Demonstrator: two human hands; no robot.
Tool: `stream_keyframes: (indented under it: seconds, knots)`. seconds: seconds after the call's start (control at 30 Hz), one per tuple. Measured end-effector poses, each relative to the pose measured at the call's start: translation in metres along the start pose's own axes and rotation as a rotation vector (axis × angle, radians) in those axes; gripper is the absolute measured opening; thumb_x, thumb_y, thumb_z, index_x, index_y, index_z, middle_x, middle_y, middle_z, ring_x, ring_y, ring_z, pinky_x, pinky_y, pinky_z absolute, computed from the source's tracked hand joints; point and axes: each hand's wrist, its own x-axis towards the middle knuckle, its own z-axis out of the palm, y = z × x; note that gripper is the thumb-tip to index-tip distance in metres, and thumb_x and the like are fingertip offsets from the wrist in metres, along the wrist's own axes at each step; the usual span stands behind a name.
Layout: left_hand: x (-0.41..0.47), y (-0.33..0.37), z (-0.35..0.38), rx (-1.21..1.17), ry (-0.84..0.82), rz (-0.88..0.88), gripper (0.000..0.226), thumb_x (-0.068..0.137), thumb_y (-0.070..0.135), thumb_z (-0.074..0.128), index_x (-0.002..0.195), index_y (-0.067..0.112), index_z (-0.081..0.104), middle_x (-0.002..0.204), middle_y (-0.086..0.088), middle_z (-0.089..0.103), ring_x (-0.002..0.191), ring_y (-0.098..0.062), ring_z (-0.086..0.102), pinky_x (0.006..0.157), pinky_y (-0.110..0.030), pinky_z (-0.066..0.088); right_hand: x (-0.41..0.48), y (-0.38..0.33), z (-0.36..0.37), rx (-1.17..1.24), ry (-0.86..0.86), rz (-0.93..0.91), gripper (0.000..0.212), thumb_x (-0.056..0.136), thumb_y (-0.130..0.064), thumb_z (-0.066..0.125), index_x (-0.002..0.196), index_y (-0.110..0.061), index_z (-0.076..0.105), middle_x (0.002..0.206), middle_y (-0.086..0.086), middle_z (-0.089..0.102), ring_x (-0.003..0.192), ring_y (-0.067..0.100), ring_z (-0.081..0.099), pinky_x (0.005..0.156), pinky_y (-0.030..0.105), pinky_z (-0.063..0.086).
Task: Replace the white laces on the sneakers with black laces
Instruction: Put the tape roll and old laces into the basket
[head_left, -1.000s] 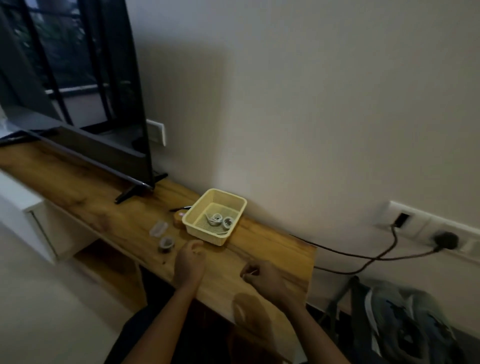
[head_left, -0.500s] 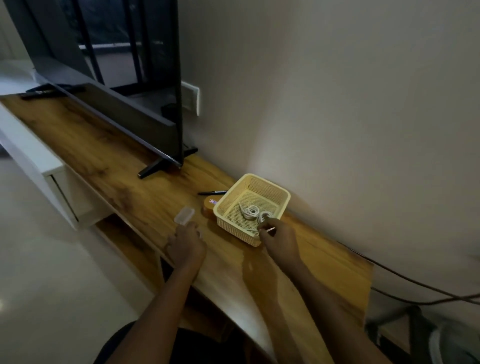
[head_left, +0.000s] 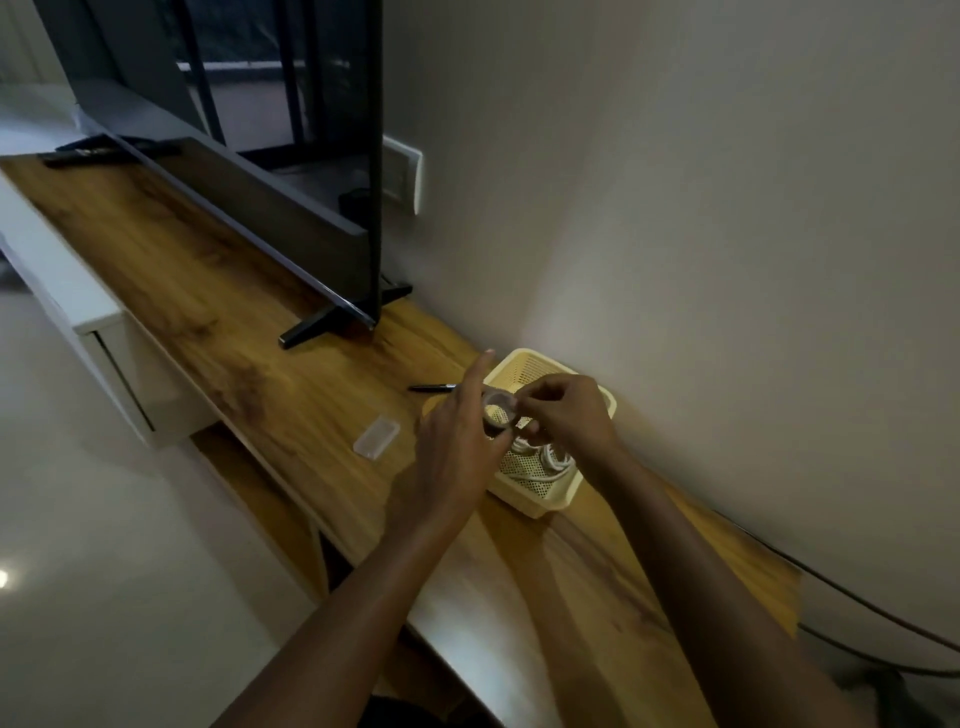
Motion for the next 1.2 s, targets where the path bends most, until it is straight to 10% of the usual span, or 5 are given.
stream_keyframes:
  seconds: [0.2,0.33,0.67,1.0,1.2]
  knots:
    - [0.014,-0.023,0.001,-0.178,-0.132,-0.046,0.086,0.074,0.039,0.077,0.143,0.042,0.026,0.135,0.004,0.053,0.122,-0.017,0.051,0.096,-0.048,0.047,0.028,0.023,0.009,-0.203,0.171,0.0,0.021,0.076,0.003,0.07,0.064,-0.01,0.06,0.073,0.013,0.064,0.07,0.029,0.066,0.065,0.043,0.057]
    - [0.029,-0.066,-0.019,0.074,0.056,-0.274,0.039,0.088,0.034,0.06,0.127,0.03,0.054,0.136,0.001,0.049,0.125,-0.025,0.045,0.101,-0.051,0.04,0.041,0.039,0.024,-0.333,0.117,0.012,0.016,0.076,-0.005,0.074,0.07,-0.006,0.06,0.074,0.009,0.062,0.067,0.022,0.061,0.059,0.034,0.052]
    - [0.018,-0.103,-0.022,0.184,0.062,-0.539,0.035,0.088,0.027,0.064,0.123,0.025,0.06,0.126,-0.005,0.057,0.117,-0.029,0.049,0.099,-0.05,0.039,0.048,0.058,0.048,-0.546,-0.031,0.024,0.008,0.079,-0.006,0.071,0.084,-0.002,0.068,0.086,0.01,0.068,0.074,0.017,0.058,0.054,0.023,0.043]
    - [0.028,-0.017,-0.004,-0.193,0.153,-0.039,0.054,0.085,0.022,0.068,0.135,0.022,0.047,0.121,0.003,0.059,0.111,-0.016,0.054,0.088,-0.043,0.052,0.047,-0.011,0.02,0.262,-0.129,0.073,0.01,0.086,-0.001,0.064,0.095,0.002,0.063,0.077,0.012,0.064,0.057,0.02,0.063,0.056,0.03,0.054]
    - [0.041,-0.069,-0.002,-0.087,0.054,-0.202,0.038,0.095,0.004,0.046,0.126,0.022,0.059,0.126,0.0,0.058,0.117,-0.02,0.053,0.098,-0.047,0.045,0.081,0.035,-0.004,0.316,0.244,0.227,0.018,0.079,0.01,0.064,0.097,0.004,0.063,0.071,0.016,0.058,0.05,0.022,0.053,0.043,0.023,0.05]
